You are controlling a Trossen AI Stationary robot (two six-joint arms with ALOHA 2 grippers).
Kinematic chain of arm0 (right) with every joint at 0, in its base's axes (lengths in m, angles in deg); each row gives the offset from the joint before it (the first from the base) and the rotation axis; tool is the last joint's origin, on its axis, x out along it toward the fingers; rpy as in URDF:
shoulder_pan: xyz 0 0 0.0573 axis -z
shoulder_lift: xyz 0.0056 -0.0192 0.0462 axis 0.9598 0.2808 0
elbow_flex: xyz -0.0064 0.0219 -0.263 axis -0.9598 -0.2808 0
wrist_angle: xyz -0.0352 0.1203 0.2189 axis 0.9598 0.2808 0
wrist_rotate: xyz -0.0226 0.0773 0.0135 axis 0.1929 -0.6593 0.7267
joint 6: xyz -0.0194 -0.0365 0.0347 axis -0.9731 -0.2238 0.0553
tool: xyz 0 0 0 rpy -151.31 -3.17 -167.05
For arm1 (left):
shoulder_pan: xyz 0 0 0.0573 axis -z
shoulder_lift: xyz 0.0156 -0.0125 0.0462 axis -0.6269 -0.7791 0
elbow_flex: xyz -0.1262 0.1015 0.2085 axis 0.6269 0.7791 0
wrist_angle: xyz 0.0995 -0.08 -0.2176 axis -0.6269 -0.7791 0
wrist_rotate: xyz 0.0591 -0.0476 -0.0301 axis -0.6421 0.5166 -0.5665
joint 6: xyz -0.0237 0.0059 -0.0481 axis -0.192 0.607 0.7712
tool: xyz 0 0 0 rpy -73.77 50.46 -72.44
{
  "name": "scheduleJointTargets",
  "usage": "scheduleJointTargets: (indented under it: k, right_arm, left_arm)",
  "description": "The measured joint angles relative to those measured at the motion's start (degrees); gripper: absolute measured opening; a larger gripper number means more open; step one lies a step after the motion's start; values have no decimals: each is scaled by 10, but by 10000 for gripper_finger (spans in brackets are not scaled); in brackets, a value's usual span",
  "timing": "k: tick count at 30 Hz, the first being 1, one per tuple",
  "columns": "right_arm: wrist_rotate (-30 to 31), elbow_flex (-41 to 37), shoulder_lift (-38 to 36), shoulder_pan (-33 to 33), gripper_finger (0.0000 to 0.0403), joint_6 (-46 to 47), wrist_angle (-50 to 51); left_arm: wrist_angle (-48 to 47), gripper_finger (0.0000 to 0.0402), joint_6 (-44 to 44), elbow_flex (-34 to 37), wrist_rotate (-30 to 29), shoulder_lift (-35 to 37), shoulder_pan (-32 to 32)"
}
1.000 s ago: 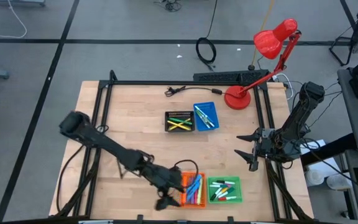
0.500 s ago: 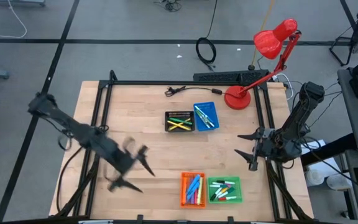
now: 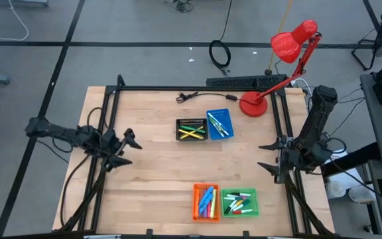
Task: Pick & Place Markers
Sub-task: Return to Home Position
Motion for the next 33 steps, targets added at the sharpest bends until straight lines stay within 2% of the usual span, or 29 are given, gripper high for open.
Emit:
scheduleJointTargets:
  k: [2, 4, 5, 8, 11, 15, 19, 24, 28, 33]
  right_arm:
    - [-38, -28, -10, -9, 279, 9, 1]
    - [-109, -70, -21, -6, 279, 22, -13]
    - [-146, -95, -23, 2, 279, 31, -52]
    - [-154, -91, -39, 28, 279, 97, -21]
    - [-240, -95, -40, 69, 279, 114, -17]
    - [-347, -95, -37, 162, 279, 152, -9]
    - [-426, -96, -35, 277, 279, 188, 8]
    - [-554, -97, -54, 396, 279, 197, 25]
    - [-567, -97, -103, 454, 279, 205, 93]
    - [-569, -97, -208, 482, 279, 229, 227]
  left_arm:
    - [-27, 321, 2, 0, -2, 24, 0]
    - [-33, 317, -16, 2, 17, 43, 0]
    - [-24, 315, -27, 2, 28, 49, 1]
    - [-21, 310, -47, 0, 49, 67, 1]
    - [-34, 312, -57, 1, 57, 71, 0]
    - [-52, 320, -61, 0, 62, 73, 0]
    - [-52, 327, -69, 1, 63, 74, 0]
    - [-63, 323, -74, 1, 63, 74, 0]
    - [-97, 315, -71, 1, 75, 74, 0]
    - [-113, 308, -62, 1, 75, 74, 0]
